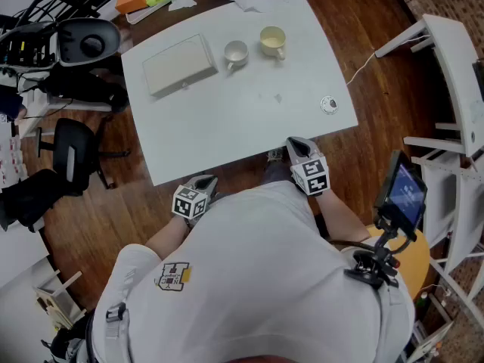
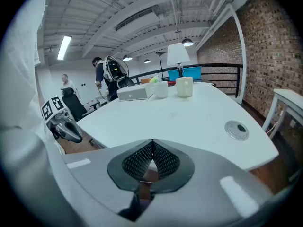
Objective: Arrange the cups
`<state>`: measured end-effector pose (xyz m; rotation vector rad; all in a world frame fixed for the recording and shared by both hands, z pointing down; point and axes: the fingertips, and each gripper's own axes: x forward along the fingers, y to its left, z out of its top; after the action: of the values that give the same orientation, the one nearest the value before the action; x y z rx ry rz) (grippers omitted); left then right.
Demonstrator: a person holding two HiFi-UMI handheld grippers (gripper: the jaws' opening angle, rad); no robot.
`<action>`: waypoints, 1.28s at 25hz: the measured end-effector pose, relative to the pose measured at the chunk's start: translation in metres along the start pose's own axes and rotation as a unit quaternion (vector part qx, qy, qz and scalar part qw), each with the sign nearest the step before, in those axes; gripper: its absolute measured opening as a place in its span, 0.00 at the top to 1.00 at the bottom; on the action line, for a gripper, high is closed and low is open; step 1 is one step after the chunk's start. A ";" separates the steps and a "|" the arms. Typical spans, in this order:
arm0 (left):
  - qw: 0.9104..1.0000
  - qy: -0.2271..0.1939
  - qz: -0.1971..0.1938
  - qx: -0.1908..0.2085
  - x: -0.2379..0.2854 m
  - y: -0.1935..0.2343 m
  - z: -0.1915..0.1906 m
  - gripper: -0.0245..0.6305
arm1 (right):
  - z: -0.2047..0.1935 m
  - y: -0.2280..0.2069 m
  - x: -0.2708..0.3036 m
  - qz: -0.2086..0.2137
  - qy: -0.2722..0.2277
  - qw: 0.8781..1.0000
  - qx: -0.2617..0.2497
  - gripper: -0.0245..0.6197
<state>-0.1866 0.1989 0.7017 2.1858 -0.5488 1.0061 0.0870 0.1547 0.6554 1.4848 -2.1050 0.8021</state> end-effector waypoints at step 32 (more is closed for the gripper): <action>0.949 -0.201 0.216 0.109 0.099 0.081 0.343 0.96 | 0.132 -0.097 0.076 -0.014 -0.018 0.995 -0.096 0.96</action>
<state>-0.0018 -0.1119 0.6446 2.5515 -1.1969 0.8623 0.1512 -0.0114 0.6275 1.4334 -2.1165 0.5487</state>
